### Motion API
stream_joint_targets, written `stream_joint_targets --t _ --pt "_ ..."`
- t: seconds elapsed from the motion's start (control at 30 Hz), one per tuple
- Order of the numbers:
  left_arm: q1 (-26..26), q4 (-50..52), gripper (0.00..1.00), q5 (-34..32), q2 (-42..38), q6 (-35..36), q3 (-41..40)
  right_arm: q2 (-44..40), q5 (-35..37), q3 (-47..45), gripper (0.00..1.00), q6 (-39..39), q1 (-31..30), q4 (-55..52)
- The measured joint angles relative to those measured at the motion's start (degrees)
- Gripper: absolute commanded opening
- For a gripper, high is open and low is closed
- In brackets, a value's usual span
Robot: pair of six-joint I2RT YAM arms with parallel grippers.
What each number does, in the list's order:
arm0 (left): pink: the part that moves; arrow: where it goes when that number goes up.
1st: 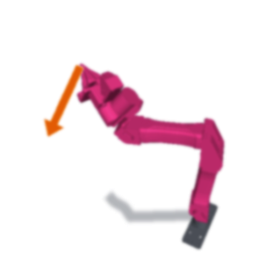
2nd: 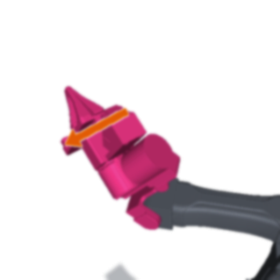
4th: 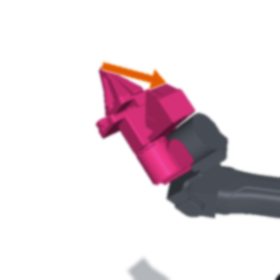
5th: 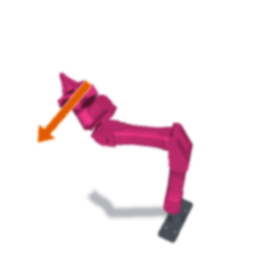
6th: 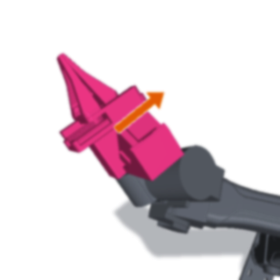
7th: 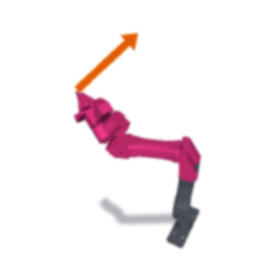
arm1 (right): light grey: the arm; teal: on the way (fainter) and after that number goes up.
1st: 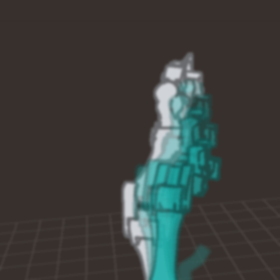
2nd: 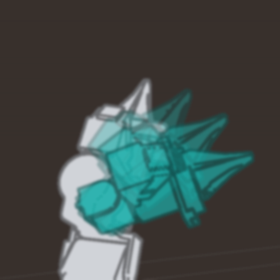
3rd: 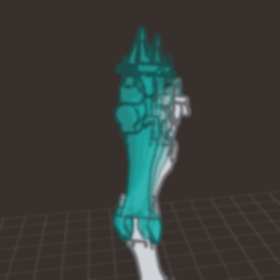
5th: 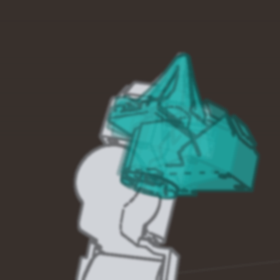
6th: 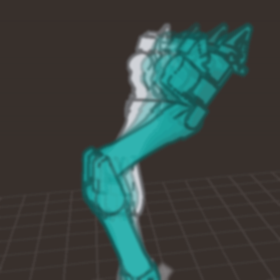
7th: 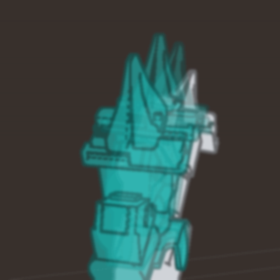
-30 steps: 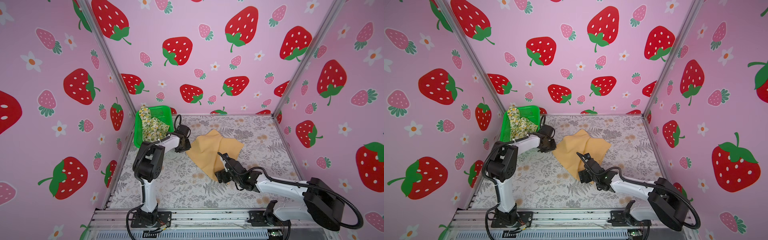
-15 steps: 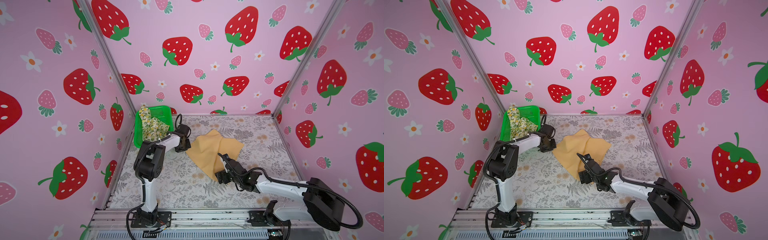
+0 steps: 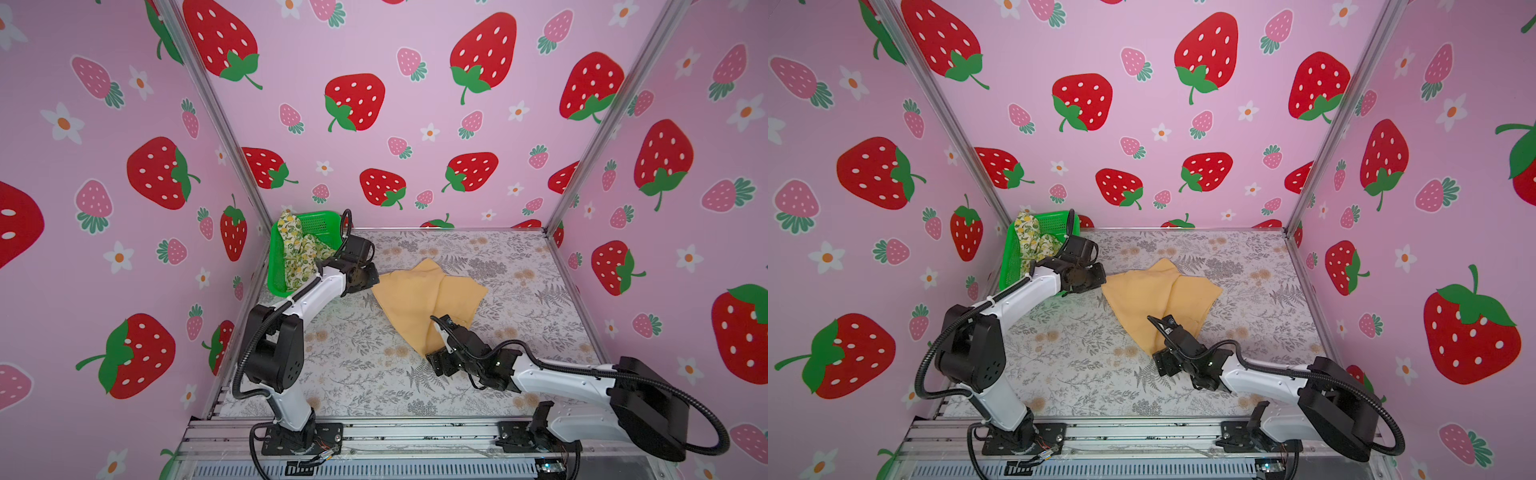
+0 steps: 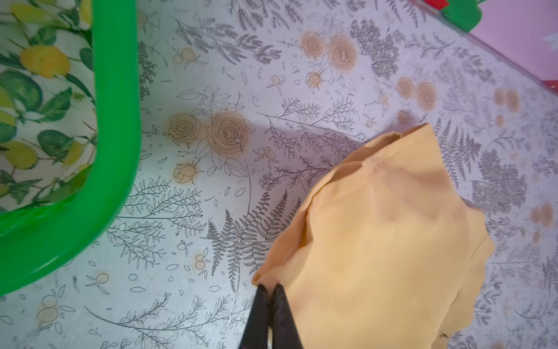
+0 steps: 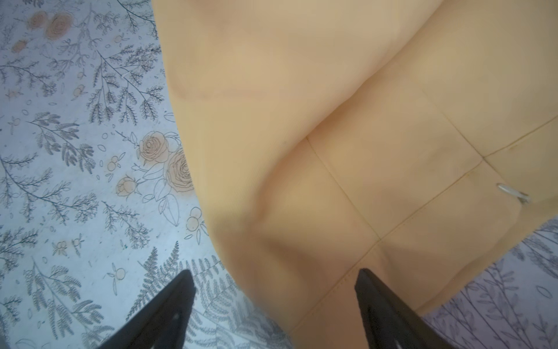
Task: Fold and stack skirts
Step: Flatten out the skirt at the center of the table.
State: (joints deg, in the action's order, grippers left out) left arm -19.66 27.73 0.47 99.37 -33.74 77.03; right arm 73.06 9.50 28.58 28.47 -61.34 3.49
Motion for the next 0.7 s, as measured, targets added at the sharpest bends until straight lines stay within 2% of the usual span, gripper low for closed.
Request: stream_joint_targets --t 0.1,0.27,0.7 --pt "0.15 0.44 0.0 -0.02 -0.63 0.22 0.02 0.15 0.2 0.0 0.86 -0.13 -1.77 0.22" --pt "0.79 1.73 0.0 -0.09 -0.52 0.55 0.07 1.07 0.87 0.0 0.77 -0.7 -4.39 0.35" --pt "3.45 3.67 0.0 -0.46 -1.16 1.01 2.43 5.46 1.81 0.13 0.67 -1.2 -4.92 0.35"
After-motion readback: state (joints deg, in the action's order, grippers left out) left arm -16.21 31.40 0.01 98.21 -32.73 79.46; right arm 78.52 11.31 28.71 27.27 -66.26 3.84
